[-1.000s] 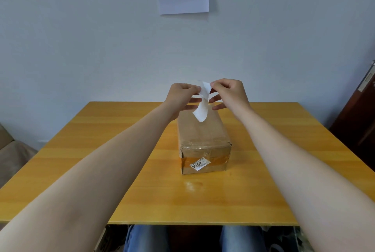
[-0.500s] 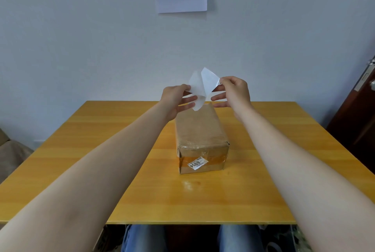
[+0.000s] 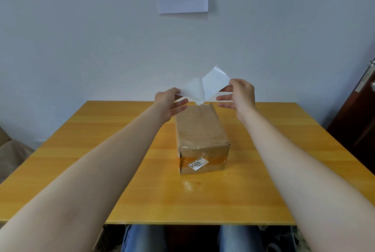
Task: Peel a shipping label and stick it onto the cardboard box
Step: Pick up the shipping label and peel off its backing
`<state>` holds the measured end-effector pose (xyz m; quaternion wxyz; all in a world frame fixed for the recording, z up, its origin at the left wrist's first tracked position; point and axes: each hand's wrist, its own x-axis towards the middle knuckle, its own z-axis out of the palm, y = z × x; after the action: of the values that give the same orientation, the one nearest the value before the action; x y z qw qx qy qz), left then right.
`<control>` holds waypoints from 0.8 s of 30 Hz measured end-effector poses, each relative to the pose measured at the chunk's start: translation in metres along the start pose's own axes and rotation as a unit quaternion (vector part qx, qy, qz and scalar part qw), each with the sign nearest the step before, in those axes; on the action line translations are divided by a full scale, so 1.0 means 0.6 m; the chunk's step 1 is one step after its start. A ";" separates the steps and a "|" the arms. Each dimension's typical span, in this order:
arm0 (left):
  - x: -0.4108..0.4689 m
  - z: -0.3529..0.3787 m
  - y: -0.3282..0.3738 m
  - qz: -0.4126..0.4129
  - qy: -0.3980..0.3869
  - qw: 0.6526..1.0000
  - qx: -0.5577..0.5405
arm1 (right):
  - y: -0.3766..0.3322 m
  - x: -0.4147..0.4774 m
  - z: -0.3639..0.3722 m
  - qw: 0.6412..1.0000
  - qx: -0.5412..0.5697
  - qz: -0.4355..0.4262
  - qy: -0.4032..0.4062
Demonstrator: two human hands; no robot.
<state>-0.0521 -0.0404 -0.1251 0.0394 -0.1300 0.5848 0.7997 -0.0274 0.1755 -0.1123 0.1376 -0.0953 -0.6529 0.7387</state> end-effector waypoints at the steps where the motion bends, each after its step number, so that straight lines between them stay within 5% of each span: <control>1: 0.002 -0.004 -0.001 -0.003 0.006 1.000 -0.002 | 0.001 0.000 0.000 1.000 0.003 0.001 0.004; 24: 0.020 -0.078 -0.021 -0.026 0.131 0.990 -0.035 | 0.015 0.010 -0.004 0.999 0.030 0.009 0.031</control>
<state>-0.0531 -0.0819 -0.1529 -0.0216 -0.2497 0.5529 0.7947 -0.0328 0.1786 -0.1214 0.1534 -0.1197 -0.6247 0.7562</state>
